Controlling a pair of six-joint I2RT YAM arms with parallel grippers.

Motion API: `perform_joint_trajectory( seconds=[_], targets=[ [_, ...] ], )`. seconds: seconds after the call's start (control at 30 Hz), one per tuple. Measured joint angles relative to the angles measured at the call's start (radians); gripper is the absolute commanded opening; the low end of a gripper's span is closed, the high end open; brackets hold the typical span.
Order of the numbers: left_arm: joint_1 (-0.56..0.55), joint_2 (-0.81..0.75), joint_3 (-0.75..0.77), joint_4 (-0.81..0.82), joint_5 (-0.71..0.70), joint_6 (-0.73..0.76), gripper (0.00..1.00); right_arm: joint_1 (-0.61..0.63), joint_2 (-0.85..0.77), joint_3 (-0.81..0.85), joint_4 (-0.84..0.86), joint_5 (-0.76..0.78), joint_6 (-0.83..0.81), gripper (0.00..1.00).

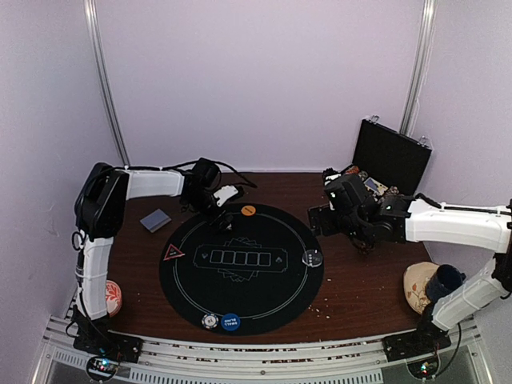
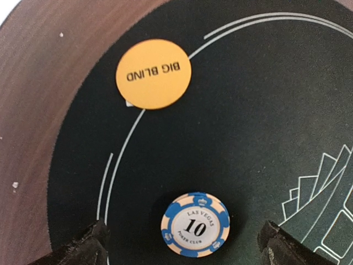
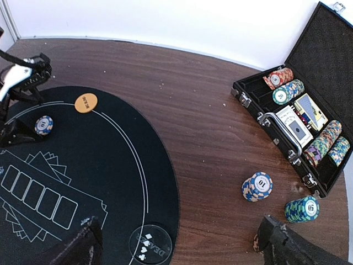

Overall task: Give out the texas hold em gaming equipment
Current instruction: Move the poker chips pile to the big blind area.

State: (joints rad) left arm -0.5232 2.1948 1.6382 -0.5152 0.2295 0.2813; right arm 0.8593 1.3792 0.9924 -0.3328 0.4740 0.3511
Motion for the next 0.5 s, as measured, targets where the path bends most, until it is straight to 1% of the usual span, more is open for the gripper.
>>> perform_joint_trajectory(
  seconds=[0.07, 0.27, 0.5],
  targets=[
    [-0.002, 0.012, 0.007, -0.01, -0.007, -0.004, 0.96, 0.0, -0.024, -0.012, 0.02, -0.004, 0.003, 1.0],
    [-0.01, 0.031, 0.01, -0.022, -0.024, -0.006, 0.9, 0.0, -0.049, -0.023, 0.062, -0.014, 0.016, 1.0],
    [-0.015, 0.038, 0.025, -0.036, -0.032, -0.005, 0.8, 0.0, -0.053, -0.038, 0.076, -0.02, 0.019, 1.0]
  ],
)
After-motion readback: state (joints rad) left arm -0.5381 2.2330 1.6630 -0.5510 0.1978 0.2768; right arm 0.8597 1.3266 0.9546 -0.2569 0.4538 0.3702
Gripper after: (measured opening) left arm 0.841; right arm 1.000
